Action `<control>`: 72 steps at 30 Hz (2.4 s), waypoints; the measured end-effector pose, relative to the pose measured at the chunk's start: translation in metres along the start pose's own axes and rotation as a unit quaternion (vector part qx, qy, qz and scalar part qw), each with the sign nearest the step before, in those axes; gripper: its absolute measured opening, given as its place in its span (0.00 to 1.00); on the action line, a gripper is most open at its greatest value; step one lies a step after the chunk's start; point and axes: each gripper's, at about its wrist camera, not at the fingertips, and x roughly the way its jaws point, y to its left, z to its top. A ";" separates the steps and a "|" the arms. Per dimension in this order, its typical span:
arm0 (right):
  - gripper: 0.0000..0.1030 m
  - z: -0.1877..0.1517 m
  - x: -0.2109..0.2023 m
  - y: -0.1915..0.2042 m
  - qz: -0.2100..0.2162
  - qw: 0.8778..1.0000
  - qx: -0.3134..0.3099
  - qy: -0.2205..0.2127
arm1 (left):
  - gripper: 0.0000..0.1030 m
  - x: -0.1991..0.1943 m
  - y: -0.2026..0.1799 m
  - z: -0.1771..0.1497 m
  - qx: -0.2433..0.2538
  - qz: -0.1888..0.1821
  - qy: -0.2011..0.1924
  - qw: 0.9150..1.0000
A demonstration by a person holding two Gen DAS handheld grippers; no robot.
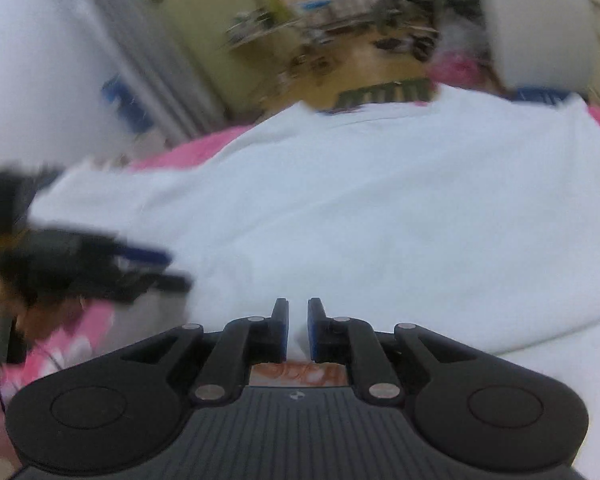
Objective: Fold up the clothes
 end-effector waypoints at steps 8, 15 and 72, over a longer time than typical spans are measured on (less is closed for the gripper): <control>0.15 0.001 -0.001 0.020 -0.014 0.999 -0.043 -0.020 | 0.02 -0.014 0.013 0.011 -0.037 -0.032 -0.017 0.999; 0.21 -0.003 0.045 0.017 -0.043 0.995 -0.089 -0.004 | 0.05 0.015 0.022 0.014 -0.029 0.058 -0.002 0.998; 0.57 0.053 -0.050 0.115 0.023 0.993 -0.055 -0.098 | 0.02 -0.272 0.123 -0.028 -0.283 0.112 -0.461 0.833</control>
